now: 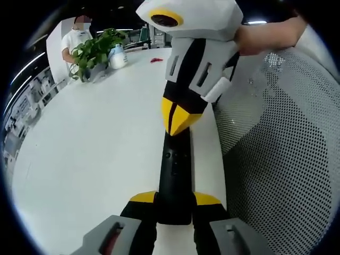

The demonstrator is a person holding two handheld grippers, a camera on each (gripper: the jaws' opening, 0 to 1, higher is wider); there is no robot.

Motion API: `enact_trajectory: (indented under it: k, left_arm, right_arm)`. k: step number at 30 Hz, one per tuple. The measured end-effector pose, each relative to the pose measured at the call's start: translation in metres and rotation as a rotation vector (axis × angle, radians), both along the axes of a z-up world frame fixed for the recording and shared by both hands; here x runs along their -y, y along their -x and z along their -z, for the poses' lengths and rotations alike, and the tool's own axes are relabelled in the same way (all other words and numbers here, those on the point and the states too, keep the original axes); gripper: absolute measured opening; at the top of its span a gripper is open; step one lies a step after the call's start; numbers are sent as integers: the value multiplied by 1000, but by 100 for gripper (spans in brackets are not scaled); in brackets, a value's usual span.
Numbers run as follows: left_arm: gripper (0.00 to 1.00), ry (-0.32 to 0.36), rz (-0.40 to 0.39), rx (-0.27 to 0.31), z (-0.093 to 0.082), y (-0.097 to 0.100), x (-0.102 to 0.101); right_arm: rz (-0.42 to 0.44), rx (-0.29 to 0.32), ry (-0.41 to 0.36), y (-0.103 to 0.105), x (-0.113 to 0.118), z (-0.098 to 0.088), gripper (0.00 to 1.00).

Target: Press the specified remote control buttons in sequence, fully releasing each button before pressing the next.

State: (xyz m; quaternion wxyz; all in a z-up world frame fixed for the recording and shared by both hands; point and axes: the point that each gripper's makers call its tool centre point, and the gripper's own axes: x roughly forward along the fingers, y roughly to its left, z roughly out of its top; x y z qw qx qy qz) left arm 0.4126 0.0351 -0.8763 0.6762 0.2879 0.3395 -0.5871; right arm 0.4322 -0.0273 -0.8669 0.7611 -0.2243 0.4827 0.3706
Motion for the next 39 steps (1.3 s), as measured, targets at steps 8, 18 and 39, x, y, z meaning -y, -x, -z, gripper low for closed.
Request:
enact_trajectory:
  k: [8,18,39]
  left_arm:
    - [24,-2,6,-5,0,1,0]
    - [25,-3,-3,-8,0,1,1]
    - [24,-9,-8,-8,0,0,1]
  right_arm:
    - [-30,14,7,-1,-2,1,0]
    - [-51,29,12,-2,-4,1,0]
    - [-125,112,22,-2,-7,2,0]
